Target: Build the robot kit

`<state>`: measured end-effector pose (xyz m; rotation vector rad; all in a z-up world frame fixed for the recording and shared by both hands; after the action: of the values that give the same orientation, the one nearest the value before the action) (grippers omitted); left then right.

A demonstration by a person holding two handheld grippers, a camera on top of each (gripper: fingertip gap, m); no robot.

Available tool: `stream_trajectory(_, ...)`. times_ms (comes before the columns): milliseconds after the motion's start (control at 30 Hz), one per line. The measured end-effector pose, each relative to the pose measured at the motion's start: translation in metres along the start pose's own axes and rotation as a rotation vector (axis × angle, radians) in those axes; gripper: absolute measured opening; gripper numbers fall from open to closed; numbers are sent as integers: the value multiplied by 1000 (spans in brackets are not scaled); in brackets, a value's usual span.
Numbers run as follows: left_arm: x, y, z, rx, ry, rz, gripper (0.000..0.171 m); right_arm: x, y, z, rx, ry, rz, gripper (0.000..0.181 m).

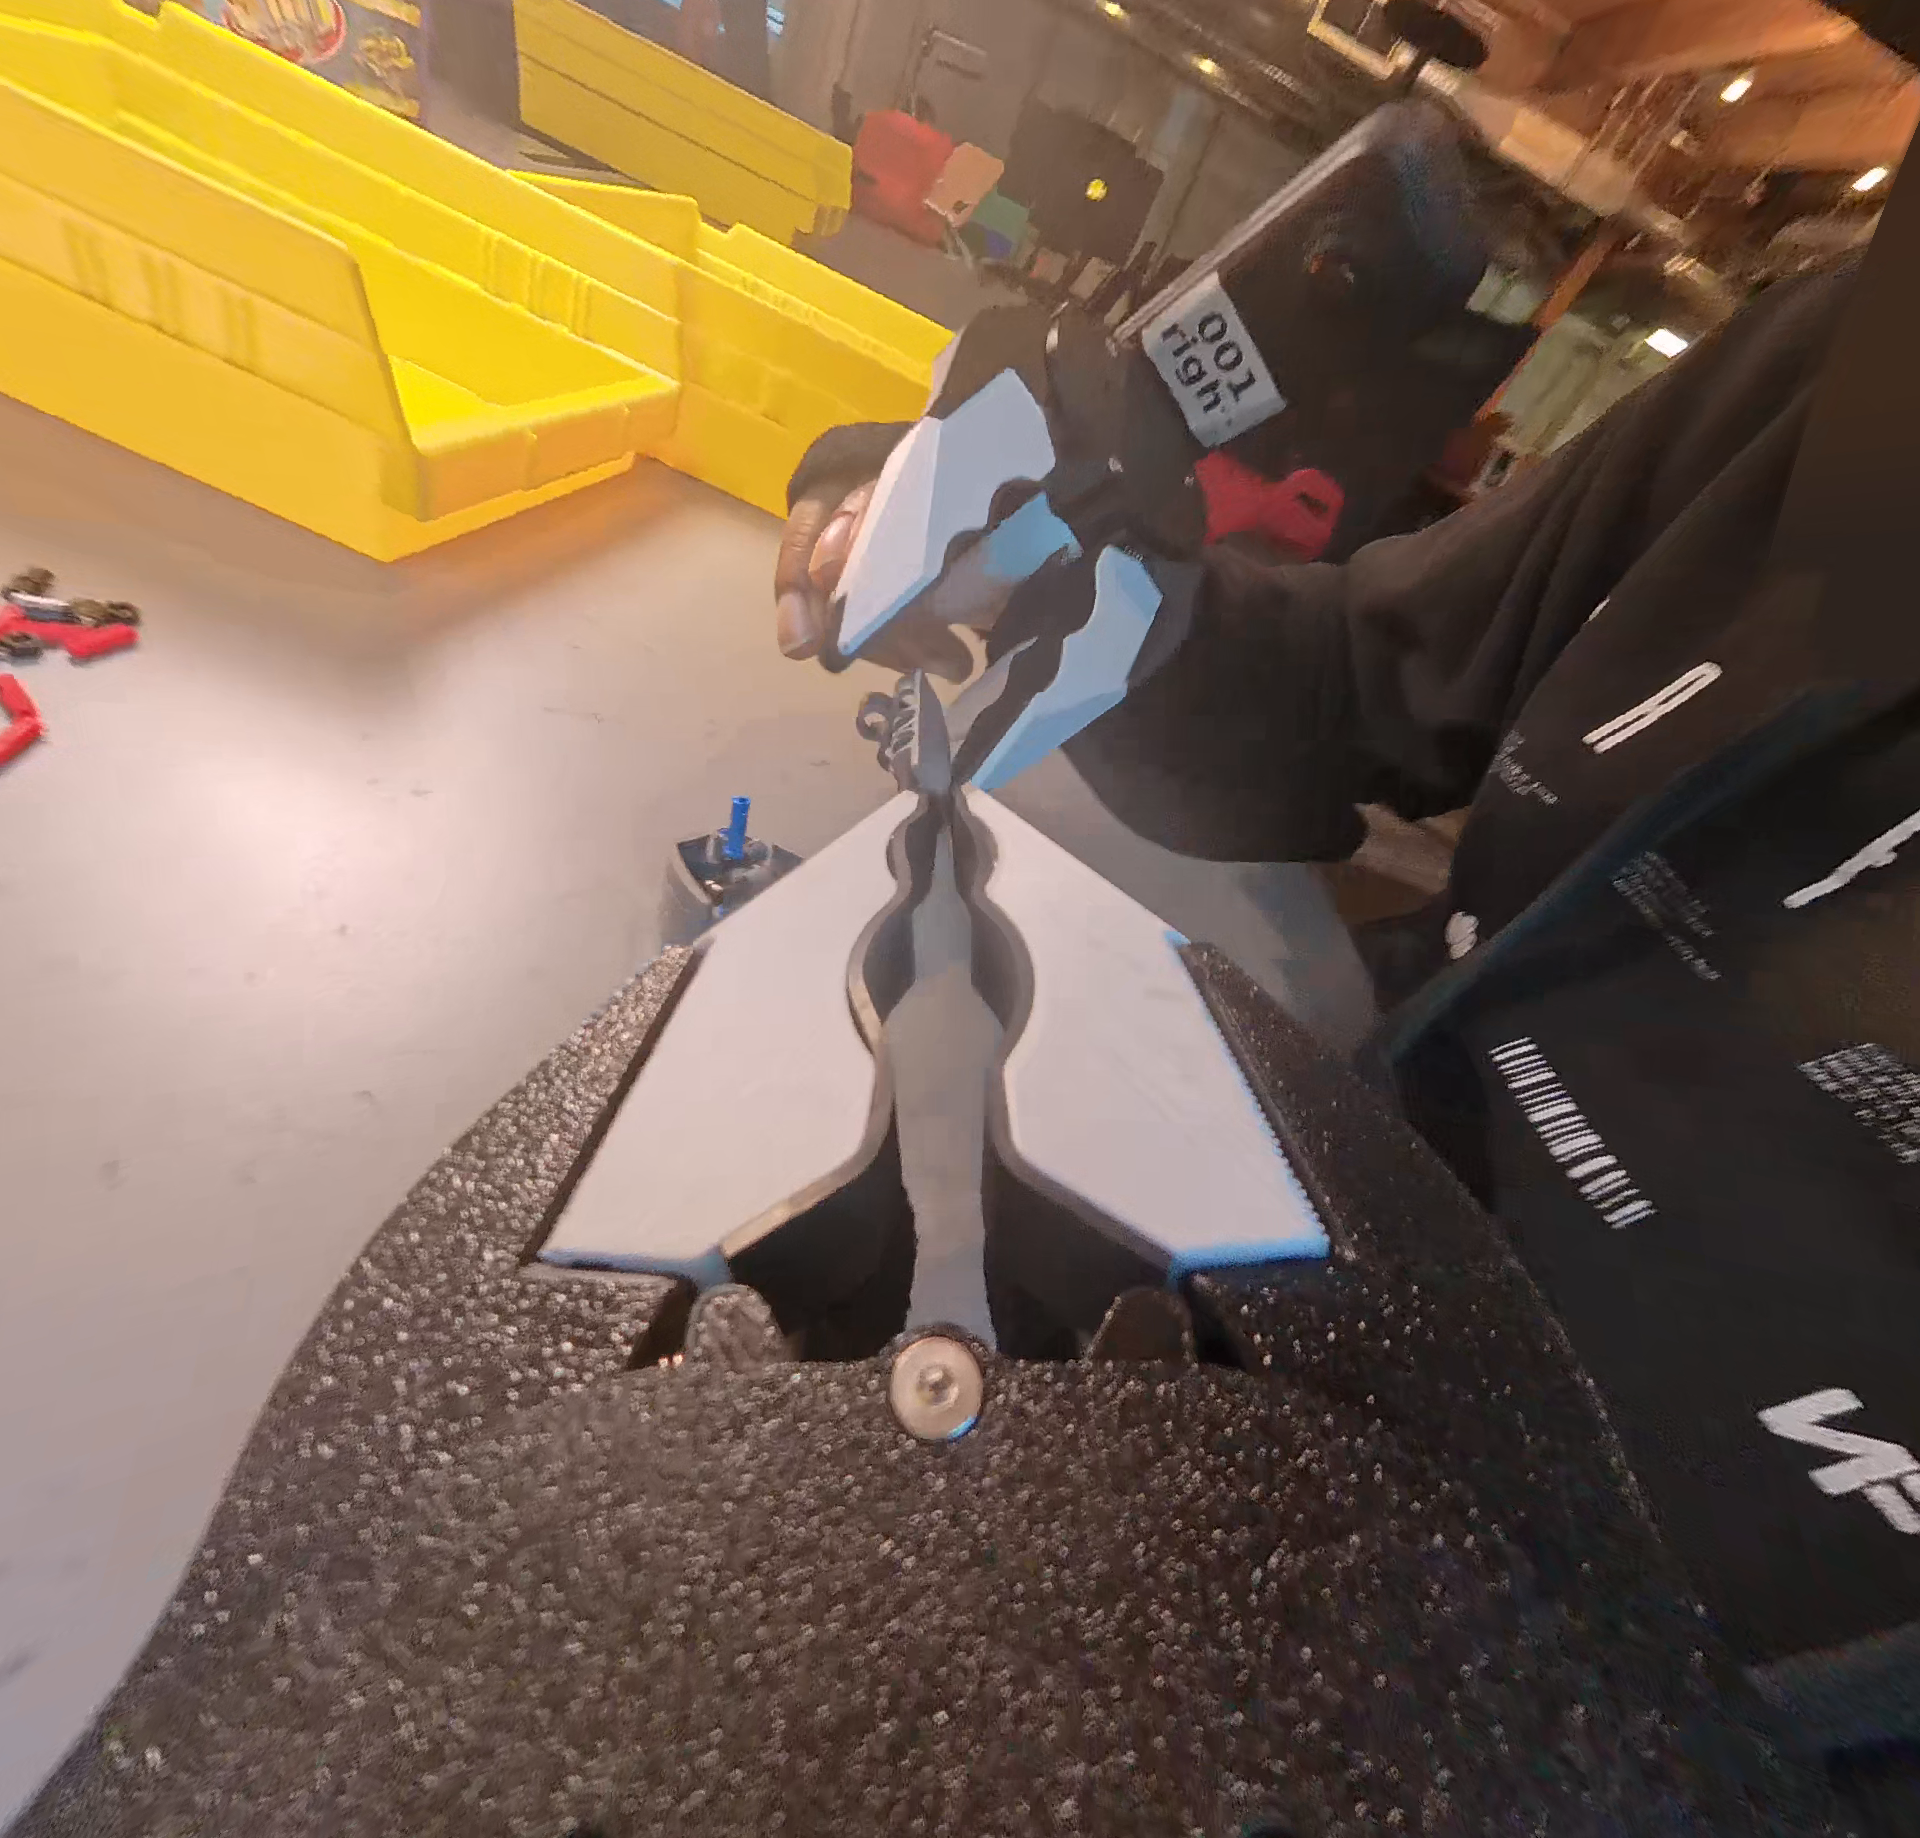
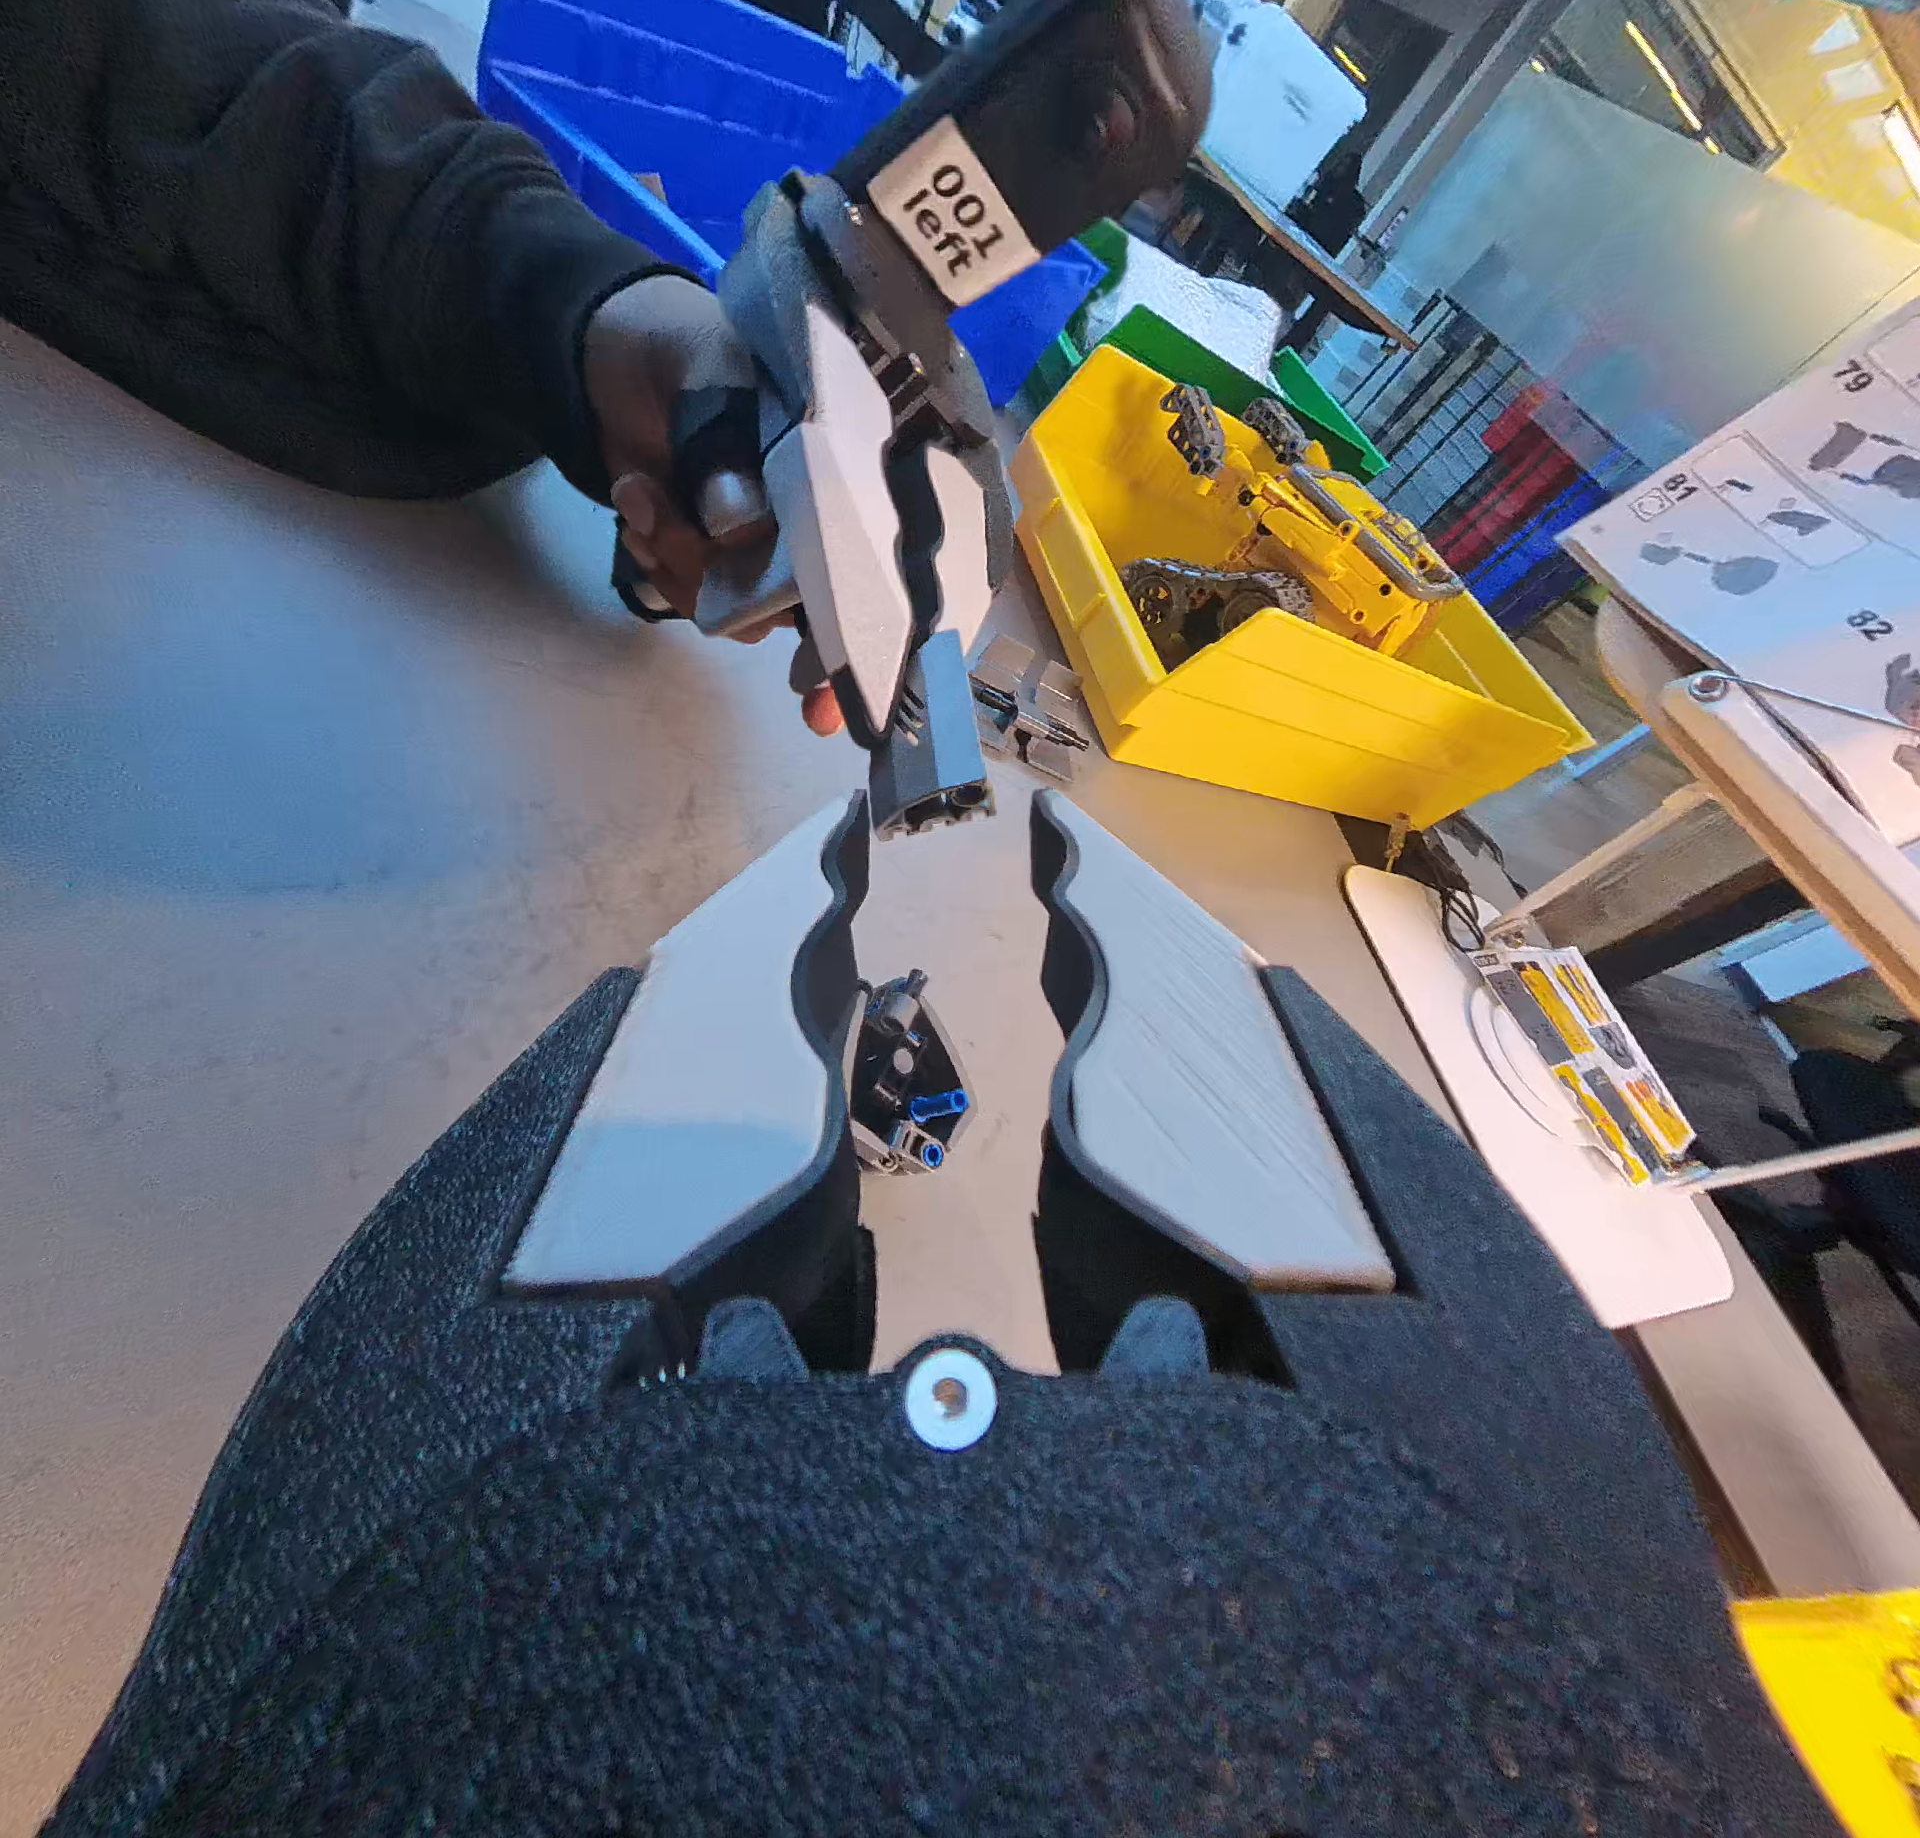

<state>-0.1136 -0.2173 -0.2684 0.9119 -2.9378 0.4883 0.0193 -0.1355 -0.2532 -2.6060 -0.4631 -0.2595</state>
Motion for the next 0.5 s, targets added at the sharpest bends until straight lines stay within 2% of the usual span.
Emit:
stream_trajectory(100, 1, -6, -4, -213, 16, -92, 1, 4, -3, -1, -24, -21, -13, 31)
stream_trajectory(200, -2, -13, -3, -511, 114, -229, 0, 5, -2, 0, -74, -31, -55, 31)
stream_trajectory(267, -5, -18, 0, -653, 165, -277, 1, 5, -3, 1, -130, -40, -79, 31)
stream_trajectory(367, -9, -24, 3, -749, 188, -289, 1, 4, -4, 3, -186, -54, -101, 29)
stream_trajectory(500, -10, -23, 6, -770, 225, -301, 1, 1, 0, 4, -170, -33, -101, 17)
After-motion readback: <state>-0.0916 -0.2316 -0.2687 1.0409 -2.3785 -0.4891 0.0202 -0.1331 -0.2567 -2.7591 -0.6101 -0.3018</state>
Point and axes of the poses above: each gripper's, where its closed fingertips meet, x back along the fingers, z out of its underside, y = z × x across the jaws, the point moved 8 cm from there along x, back along the fingers, and after that the axes turned 4 degrees about -x, right-handed, at the moved point
